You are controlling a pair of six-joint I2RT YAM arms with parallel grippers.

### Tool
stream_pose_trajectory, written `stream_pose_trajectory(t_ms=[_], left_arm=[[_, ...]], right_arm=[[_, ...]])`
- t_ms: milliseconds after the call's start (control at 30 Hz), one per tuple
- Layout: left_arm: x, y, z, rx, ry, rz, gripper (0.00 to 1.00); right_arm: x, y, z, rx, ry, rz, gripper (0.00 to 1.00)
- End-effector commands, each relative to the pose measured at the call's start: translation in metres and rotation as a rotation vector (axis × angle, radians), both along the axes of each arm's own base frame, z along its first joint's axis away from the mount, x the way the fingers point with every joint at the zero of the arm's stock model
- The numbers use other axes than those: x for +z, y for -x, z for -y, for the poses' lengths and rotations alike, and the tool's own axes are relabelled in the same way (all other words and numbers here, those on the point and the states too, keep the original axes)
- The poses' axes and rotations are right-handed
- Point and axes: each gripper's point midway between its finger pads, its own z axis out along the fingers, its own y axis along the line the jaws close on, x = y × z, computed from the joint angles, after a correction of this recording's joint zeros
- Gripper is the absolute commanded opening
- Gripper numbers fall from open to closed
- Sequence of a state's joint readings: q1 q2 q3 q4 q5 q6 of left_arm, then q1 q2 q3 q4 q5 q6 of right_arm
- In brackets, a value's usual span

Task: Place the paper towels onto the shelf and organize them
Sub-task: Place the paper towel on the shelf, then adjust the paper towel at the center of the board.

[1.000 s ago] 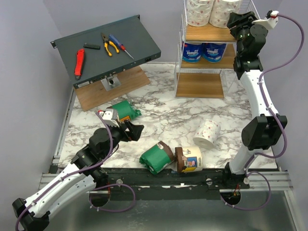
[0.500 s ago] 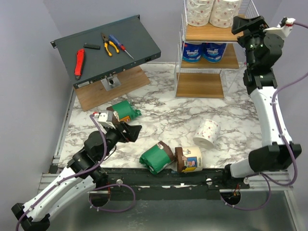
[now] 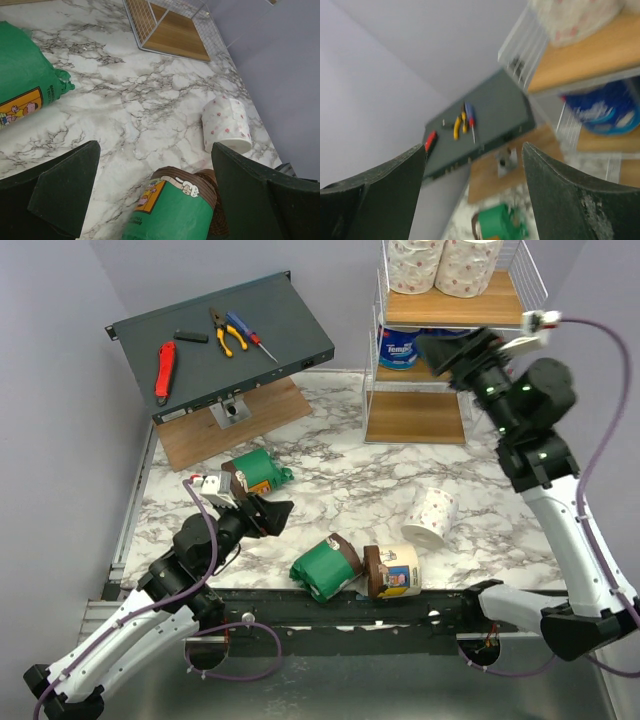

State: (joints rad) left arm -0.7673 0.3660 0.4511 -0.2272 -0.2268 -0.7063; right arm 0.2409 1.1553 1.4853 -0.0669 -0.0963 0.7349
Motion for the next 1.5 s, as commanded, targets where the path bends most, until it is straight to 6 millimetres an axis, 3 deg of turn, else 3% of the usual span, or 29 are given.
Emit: stream_pose_trajectory(t_ms=[0,67,167,400,567,867,1000,1067,1267,1467], left_arm=[[0.009,0.0,0.001,0.004,0.021,-0.011,0.98],[0.01,0.0,0.001,0.003,0.011,-0.014,0.99],[0.008,-0.002,-0.005,0.026,-0.019,-0.013,0.98],[-0.014,-0.009,-0.018,0.109,-0.095,-0.06,0.99],[-0.032,-0.013,-0.017,0.133,-0.144,-0.143,0.99],[-0.036,-0.017,-0.007,0.091,-0.206,-0.174,0.98],[-0.033,-0.017,0.006,0.041,-0.162,-0.155,0.98],[-0.033,-0.017,0.014,0.014,-0.152,-0.155,0.99],[-0.028,-0.023,0.034,-0.059,-0.184,-0.164,0.99],[-0.029,-0.025,0.042,-0.089,-0.204,-0.174,0.98]], right_arm=[[-0.11,0.009,-0.068,0.143,0.225,-0.248,0.8],[-0.139,0.019,-0.086,0.176,0.294,-0.29,0.8],[-0.176,0.028,-0.092,0.164,0.363,-0.354,0.8],[-0.274,0.043,-0.074,0.092,0.477,-0.54,0.8],[-0.317,0.052,-0.056,0.019,0.473,-0.634,0.8],[-0.339,0.066,-0.012,-0.188,0.351,-0.683,0.81],[-0.336,0.076,0.041,-0.457,0.324,-0.714,0.86],[-0.332,0.081,0.055,-0.515,0.32,-0.715,0.88],[-0.331,0.091,0.07,-0.599,0.309,-0.771,0.9],[-0.351,0.1,0.09,-0.706,0.347,-0.921,1.0]])
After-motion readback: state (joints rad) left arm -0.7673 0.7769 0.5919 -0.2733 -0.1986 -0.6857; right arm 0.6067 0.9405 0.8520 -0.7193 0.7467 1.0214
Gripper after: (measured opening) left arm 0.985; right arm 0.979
